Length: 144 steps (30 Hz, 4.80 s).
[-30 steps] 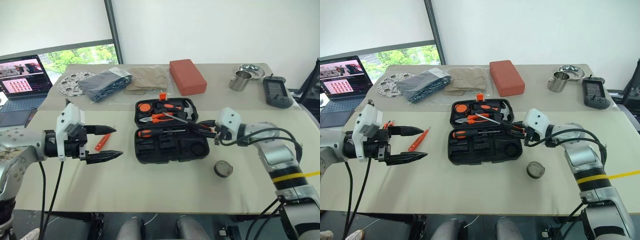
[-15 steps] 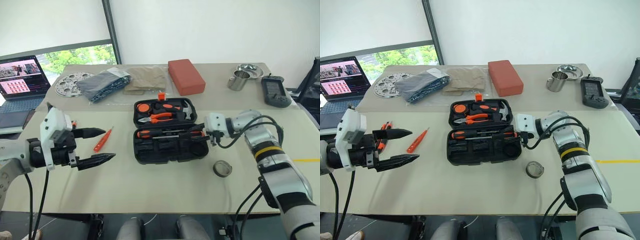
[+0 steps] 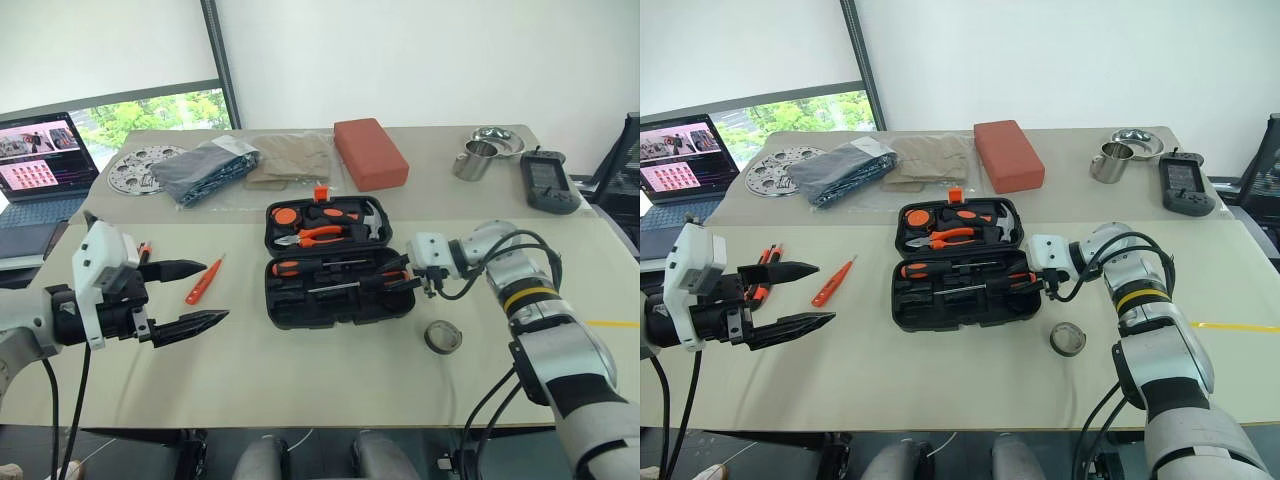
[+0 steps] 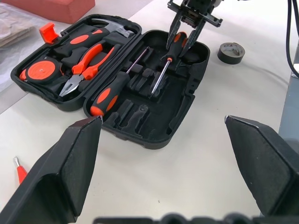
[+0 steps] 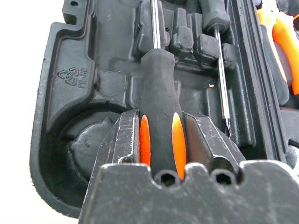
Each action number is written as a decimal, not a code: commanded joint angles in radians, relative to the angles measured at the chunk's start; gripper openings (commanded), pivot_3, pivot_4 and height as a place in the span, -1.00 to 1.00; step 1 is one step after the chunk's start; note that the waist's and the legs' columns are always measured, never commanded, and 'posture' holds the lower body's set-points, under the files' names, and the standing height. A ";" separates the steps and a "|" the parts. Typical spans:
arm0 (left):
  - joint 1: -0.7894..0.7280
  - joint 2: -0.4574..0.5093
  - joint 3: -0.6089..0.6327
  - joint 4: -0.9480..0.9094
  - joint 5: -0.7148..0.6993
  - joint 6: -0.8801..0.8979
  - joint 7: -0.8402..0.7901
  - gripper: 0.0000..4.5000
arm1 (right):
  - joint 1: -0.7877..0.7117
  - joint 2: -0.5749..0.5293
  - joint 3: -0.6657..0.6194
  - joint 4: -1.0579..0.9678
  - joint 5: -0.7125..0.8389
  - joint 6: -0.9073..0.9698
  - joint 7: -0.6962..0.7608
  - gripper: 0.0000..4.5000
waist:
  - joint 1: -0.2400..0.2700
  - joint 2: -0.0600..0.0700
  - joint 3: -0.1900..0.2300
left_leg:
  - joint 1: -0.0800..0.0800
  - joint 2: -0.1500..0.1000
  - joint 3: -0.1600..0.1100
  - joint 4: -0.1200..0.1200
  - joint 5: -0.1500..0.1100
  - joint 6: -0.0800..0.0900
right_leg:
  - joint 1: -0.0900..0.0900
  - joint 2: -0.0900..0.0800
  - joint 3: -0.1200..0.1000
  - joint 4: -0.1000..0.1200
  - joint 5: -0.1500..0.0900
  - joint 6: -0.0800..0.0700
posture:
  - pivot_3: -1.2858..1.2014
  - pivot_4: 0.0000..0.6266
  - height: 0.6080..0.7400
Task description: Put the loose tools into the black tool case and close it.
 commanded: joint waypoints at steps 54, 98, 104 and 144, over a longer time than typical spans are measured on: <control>-0.037 0.027 -0.057 0.050 0.018 -0.092 -0.011 1.00 | 0.105 0.231 -0.261 -0.307 0.176 0.571 -0.391 -0.08 | -0.024 -0.003 0.002 | 0.001 -0.001 -0.001 -0.005 0.000 0.000 | -0.002 -0.003 -0.004 0.000 0.001 -0.002 | 0.03 -0.52 1.00; -0.053 -0.202 -0.103 0.321 0.373 -0.245 0.379 1.00 | 0.319 0.024 -0.302 -0.770 0.356 0.773 -0.239 0.25 | -0.004 -0.005 0.002 | 0.001 0.000 -0.001 -0.007 0.000 0.000 | -0.002 -0.003 -0.005 -0.001 0.001 -0.001 | 0.03 -0.52 1.00; -0.060 -0.254 -0.120 0.394 0.429 -0.246 0.474 1.00 | 0.454 -0.070 -0.367 -0.996 0.452 0.891 -0.240 0.97 | 0.006 -0.005 0.002 | 0.000 0.000 -0.001 -0.007 0.000 0.000 | -0.003 -0.003 -0.005 -0.001 0.001 -0.001 | 0.03 -0.52 1.00; -0.332 -0.368 -0.371 0.631 0.535 -0.297 0.423 -0.79 | 0.734 -0.220 -0.541 -1.185 0.641 0.891 -0.180 1.00 | 0.031 -0.006 0.003 | -0.002 -0.002 -0.001 -0.005 0.000 0.000 | -0.002 -0.002 -0.003 -0.004 0.000 -0.001 | 0.03 -0.52 1.00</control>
